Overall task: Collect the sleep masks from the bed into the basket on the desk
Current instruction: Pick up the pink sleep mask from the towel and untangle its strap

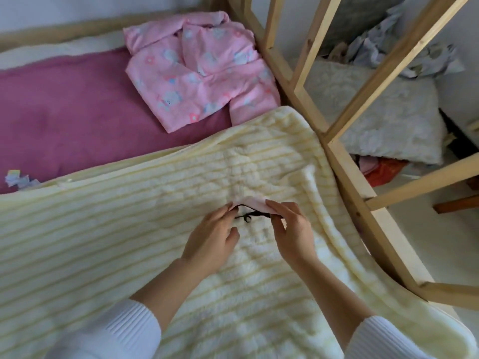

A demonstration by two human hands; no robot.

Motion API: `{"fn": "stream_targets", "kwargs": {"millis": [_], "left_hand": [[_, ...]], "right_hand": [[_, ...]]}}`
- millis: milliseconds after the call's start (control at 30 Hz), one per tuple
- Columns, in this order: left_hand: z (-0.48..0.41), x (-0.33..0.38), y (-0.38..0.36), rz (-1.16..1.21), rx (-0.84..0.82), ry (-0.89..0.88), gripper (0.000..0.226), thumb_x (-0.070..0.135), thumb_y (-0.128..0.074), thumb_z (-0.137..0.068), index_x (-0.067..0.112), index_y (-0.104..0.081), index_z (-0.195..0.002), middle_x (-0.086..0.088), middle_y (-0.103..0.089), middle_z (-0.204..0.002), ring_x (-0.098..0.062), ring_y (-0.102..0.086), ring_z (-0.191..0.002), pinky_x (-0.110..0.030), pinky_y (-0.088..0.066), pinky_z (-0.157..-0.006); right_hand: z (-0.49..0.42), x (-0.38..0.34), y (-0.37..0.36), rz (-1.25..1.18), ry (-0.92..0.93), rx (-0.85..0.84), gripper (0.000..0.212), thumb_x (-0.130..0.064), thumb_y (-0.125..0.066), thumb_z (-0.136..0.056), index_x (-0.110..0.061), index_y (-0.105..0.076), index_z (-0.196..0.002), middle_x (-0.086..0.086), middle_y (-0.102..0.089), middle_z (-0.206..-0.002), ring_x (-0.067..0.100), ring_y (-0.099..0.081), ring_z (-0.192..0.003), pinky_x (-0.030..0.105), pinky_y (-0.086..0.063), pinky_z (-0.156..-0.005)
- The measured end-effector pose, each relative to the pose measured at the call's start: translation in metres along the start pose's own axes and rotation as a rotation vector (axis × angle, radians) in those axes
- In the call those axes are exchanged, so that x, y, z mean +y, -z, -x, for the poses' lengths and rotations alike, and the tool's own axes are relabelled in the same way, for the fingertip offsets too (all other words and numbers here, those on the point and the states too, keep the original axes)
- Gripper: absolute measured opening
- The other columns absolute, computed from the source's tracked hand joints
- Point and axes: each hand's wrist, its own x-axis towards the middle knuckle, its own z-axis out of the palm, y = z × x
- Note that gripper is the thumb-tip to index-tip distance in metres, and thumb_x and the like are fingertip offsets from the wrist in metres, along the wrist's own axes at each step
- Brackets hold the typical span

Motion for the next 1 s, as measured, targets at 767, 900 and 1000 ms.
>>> {"fn": "stream_targets", "kwargs": {"millis": [767,900,1000], "left_hand": [[0.259,0.097,0.225,1.053,-0.158,0.565,0.030,0.014,-0.073,-0.061,0.014,-0.070,-0.091,-0.006,-0.068,-0.084,-0.019,-0.064,-0.078,-0.028,-0.054,-0.063],[0.291,0.081,0.238,1.072,-0.063,0.585,0.033,0.013,-0.071,-0.053,0.010,-0.064,-0.086,-0.003,-0.069,-0.075,-0.016,-0.067,-0.066,-0.025,-0.053,-0.054],[0.317,0.062,0.251,1.077,0.062,0.594,0.027,0.014,-0.073,-0.053,0.016,-0.051,-0.069,-0.007,-0.057,-0.080,-0.023,-0.061,-0.074,-0.028,-0.050,-0.060]], "right_hand": [[0.232,-0.230,0.145,-0.057,0.572,-0.215,0.035,0.006,-0.050,-0.081,-0.011,-0.072,-0.103,-0.001,-0.067,-0.107,0.018,-0.065,-0.083,0.031,-0.053,-0.071],[0.246,-0.249,0.136,-0.257,0.254,-0.201,0.035,0.004,-0.049,-0.082,-0.014,-0.069,-0.104,-0.012,-0.067,-0.089,0.009,-0.062,-0.066,0.022,-0.049,-0.061],[0.250,-0.266,0.130,-0.382,0.070,-0.164,0.024,-0.002,-0.053,-0.083,-0.017,-0.069,-0.093,-0.008,-0.070,-0.062,0.004,-0.058,-0.051,0.019,-0.048,-0.054]]}}
